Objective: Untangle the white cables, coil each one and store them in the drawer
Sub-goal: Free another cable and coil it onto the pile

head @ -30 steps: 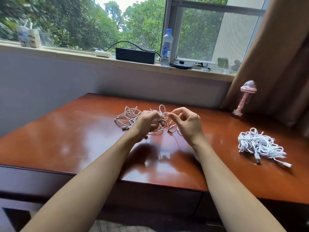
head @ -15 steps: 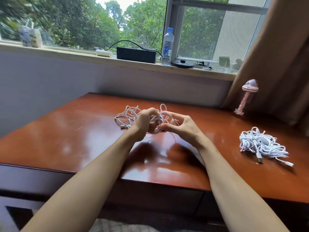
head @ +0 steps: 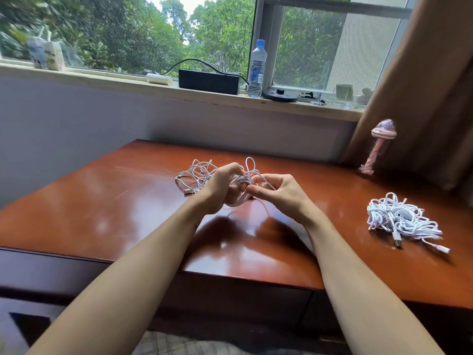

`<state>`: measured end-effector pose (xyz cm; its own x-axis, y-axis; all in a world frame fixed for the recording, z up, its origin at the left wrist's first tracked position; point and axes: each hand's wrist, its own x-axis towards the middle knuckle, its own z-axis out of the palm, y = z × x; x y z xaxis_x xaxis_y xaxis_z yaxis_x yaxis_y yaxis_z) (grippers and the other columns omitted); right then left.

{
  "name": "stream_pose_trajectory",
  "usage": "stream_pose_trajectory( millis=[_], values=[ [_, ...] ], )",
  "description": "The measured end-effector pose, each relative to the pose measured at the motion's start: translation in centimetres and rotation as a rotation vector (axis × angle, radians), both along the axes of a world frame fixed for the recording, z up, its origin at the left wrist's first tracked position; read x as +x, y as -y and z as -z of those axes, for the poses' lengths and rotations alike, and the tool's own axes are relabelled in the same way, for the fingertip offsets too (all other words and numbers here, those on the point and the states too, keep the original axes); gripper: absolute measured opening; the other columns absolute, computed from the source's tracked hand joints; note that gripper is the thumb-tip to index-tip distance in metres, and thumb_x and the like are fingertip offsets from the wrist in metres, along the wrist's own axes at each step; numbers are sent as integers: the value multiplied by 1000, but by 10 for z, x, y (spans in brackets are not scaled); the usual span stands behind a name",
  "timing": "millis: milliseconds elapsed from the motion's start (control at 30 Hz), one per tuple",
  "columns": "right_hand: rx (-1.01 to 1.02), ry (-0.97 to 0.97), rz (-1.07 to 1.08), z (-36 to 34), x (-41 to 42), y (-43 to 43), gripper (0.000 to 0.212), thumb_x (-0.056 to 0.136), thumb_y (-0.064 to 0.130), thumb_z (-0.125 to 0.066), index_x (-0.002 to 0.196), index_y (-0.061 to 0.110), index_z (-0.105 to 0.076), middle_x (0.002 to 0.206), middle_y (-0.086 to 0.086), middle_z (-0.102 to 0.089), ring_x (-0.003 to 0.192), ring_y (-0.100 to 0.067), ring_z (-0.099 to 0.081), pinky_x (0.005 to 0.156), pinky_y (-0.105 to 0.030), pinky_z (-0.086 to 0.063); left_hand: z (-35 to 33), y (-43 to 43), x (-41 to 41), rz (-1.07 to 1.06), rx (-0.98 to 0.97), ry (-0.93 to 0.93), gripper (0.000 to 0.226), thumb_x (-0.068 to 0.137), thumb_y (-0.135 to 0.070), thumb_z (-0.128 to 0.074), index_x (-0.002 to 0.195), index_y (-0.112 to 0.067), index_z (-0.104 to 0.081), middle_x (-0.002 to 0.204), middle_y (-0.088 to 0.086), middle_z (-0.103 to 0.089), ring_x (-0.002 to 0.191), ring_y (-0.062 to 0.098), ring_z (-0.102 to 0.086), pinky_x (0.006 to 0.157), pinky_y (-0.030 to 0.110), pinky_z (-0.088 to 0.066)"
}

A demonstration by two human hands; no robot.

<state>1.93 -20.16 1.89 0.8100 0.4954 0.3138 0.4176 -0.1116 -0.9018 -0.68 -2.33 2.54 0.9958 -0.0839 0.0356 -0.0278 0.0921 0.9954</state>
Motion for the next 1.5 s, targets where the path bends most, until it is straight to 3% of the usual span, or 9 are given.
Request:
stream_pose_trajectory(
  millis=[300, 500, 633, 767, 900, 1100, 1267, 1367, 1500],
  values=[
    [6, 29, 83, 1, 2, -3, 20, 90, 9, -75, 106, -4, -75, 104, -19, -76, 84, -11, -67, 77, -17, -54, 7, 4, 5, -162, 37, 204, 21, 78, -24, -50, 63, -10, -54, 50, 2, -39, 46, 15, -30, 51, 26, -23],
    [73, 26, 143, -1, 4, 0, 22, 94, 9, -70, 111, -2, -74, 74, 10, -75, 61, 5, -61, 61, -7, -45, 12, 1, 14, -176, 8, 272, 18, 81, -27, -69, 88, -12, -61, 75, 7, -62, 57, 14, -52, 52, 25, -40],
    [135, 17, 187, 1, 8, 0, 23, 92, 15, -73, 109, -2, -76, 88, -4, -76, 62, 5, -60, 59, -8, -43, 18, 5, 16, -227, 173, 420, 16, 101, -14, -61, 112, -3, -64, 88, 6, -67, 61, 0, -58, 61, 18, -46],
    [155, 20, 227, 2, 9, -3, 21, 92, 12, -73, 106, -3, -76, 83, -2, -75, 60, 4, -60, 58, -9, -44, 25, 4, 22, -277, 434, 593, 26, 103, -15, -58, 125, -2, -61, 109, 2, -69, 91, -9, -64, 84, 14, -48],
    [156, 38, 234, 2, 10, -3, 17, 92, 13, -73, 106, 4, -78, 91, -1, -78, 77, 1, -67, 70, -12, -49, 29, 4, 25, -244, 575, 650, 43, 102, -16, -57, 142, 0, -51, 138, 15, -57, 127, 19, -57, 111, 29, -42],
    [147, 21, 225, 3, 11, -5, 20, 92, 14, -73, 108, 3, -78, 87, 2, -77, 67, 5, -64, 64, -9, -47, 33, 1, 29, -254, 655, 698, 46, 103, -19, -52, 146, -3, -47, 136, 14, -59, 120, 23, -60, 105, 33, -47],
    [157, 12, 212, 2, 10, -4, 19, 92, 17, -74, 105, 5, -79, 92, -4, -79, 74, -1, -66, 69, -12, -48, 32, 3, 25, -271, 605, 686, 33, 105, -25, -49, 134, -10, -54, 109, 3, -66, 90, 18, -66, 76, 37, -55],
    [162, 6, 207, 3, 11, -4, 20, 91, 18, -75, 102, 2, -79, 94, -10, -78, 76, -3, -64, 70, -13, -48, 31, 3, 23, -297, 568, 675, 28, 107, -30, -48, 126, -14, -60, 100, -4, -66, 86, 15, -67, 81, 38, -55],
    [174, -6, 203, 3, 11, -6, 20, 91, 17, -74, 101, 0, -78, 90, -9, -77, 71, -3, -63, 66, -13, -47, 28, 6, 17, -217, 360, 541, 25, 108, -34, -46, 121, -15, -56, 86, -2, -62, 59, 30, -71, 45, 46, -58]
  ],
)
